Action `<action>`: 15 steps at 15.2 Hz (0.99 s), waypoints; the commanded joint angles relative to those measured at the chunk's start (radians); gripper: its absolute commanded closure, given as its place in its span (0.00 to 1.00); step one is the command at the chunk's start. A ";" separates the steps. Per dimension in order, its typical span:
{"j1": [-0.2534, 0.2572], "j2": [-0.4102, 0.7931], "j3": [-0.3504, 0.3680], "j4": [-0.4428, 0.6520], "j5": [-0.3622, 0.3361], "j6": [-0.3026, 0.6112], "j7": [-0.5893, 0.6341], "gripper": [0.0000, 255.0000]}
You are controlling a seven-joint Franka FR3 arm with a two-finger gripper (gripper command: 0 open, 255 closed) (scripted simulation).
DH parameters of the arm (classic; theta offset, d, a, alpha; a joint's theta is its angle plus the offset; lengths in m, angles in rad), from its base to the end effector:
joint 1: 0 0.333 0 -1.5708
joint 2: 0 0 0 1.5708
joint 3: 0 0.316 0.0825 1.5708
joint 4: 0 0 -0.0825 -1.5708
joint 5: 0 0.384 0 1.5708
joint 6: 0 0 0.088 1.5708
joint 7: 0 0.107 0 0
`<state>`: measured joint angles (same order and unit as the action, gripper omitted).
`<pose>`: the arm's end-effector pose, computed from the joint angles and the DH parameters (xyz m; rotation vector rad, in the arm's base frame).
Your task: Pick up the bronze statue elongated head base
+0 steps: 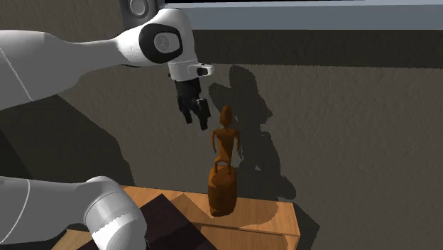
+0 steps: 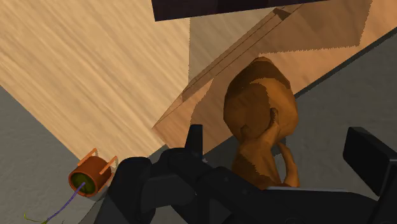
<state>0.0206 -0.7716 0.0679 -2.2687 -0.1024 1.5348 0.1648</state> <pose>0.3070 0.0239 0.6244 2.9925 -0.1500 0.0809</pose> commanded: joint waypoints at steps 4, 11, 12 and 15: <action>-0.035 -0.060 0.096 -0.149 -0.015 0.161 0.185 0.00; -0.175 -0.041 0.376 -0.366 -0.090 0.515 0.673 0.00; -0.209 -0.021 0.426 -0.379 -0.109 0.560 0.752 0.00; -0.347 0.056 0.592 -0.392 -0.188 0.676 1.005 0.00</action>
<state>-0.2727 -0.7539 0.5925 -2.6585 -0.2602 2.1593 1.0596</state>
